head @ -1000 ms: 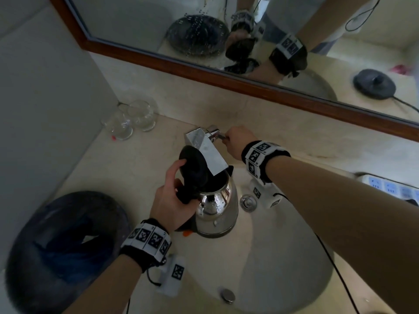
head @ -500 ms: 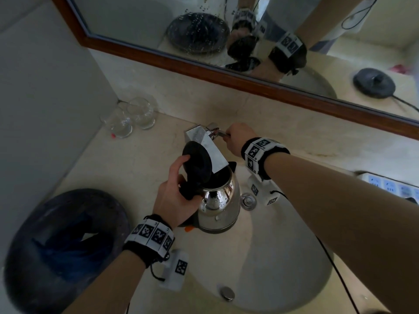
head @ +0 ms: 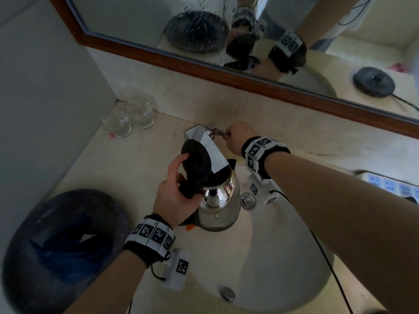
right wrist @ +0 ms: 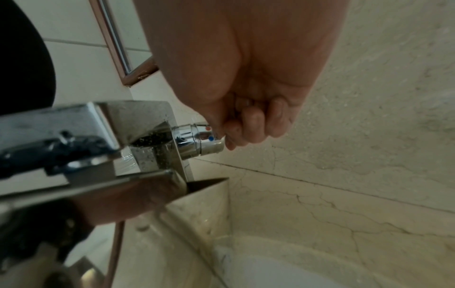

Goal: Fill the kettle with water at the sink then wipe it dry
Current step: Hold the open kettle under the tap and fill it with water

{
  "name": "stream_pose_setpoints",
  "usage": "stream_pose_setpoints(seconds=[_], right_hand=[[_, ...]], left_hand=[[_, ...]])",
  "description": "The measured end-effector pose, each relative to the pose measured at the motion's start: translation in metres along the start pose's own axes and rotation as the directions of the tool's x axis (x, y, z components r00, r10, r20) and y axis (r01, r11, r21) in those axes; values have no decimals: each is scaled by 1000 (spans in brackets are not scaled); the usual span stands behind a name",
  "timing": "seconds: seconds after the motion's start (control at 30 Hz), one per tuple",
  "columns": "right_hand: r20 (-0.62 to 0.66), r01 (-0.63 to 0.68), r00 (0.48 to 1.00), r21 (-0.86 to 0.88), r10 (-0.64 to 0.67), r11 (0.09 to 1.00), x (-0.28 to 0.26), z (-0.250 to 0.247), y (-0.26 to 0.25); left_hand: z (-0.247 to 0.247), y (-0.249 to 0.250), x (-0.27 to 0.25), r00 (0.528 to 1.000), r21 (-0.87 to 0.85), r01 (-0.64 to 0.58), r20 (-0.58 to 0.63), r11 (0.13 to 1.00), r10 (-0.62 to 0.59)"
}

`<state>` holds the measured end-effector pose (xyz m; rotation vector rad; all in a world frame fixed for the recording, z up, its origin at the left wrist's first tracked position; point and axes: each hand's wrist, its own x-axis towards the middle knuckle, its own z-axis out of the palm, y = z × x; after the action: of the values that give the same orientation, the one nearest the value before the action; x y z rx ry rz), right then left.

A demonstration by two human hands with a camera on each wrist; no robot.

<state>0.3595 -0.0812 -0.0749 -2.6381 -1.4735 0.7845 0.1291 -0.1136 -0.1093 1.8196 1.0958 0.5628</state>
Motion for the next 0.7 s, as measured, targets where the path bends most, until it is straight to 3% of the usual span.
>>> stream_pose_setpoints(seconds=[0.7], right_hand=[[-8,0,1000,10,0,1000,1,1,2]], left_hand=[[3,0,1,1000,-1,-13,-21,1000,13]])
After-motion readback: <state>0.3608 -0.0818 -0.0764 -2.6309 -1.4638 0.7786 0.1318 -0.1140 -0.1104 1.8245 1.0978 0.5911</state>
